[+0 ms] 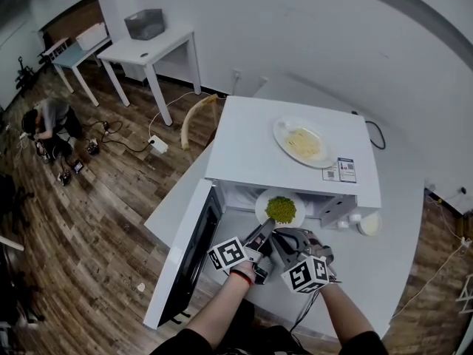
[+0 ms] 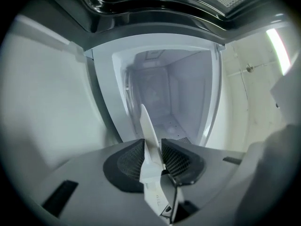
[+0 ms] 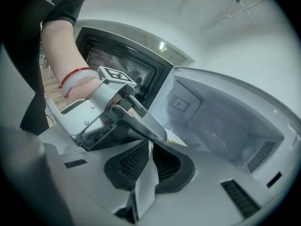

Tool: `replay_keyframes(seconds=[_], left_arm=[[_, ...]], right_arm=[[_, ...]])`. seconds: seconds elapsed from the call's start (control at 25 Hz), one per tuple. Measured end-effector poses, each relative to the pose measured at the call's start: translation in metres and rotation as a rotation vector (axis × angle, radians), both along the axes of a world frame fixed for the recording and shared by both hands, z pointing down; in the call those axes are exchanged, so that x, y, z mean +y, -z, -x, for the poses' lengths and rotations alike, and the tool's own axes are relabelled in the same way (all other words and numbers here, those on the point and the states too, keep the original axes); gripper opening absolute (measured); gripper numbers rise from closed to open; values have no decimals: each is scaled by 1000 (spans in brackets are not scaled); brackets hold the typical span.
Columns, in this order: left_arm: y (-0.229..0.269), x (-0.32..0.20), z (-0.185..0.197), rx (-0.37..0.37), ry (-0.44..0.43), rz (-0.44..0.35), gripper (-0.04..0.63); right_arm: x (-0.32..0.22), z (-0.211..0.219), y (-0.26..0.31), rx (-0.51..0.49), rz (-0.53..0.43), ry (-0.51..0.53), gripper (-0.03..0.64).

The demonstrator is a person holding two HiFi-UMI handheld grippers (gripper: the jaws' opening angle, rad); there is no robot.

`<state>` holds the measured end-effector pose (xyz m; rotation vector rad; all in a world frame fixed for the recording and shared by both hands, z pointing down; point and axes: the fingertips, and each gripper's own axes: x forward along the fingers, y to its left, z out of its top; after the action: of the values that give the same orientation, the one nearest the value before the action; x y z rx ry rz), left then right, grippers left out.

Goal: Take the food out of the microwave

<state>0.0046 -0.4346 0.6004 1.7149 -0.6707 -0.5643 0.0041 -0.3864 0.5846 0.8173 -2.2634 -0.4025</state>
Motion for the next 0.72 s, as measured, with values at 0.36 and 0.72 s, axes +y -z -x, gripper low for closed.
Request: replay_keyframes(seconds=[0.36,0.72], left_arm=[[-6,-1,-4,28,4,37,92],[-8,-2,-1,90,39,94,52]], right_arm=[[5,4,-4,-9,3,15,51],[4,-19,5,-135,57,-181,52]])
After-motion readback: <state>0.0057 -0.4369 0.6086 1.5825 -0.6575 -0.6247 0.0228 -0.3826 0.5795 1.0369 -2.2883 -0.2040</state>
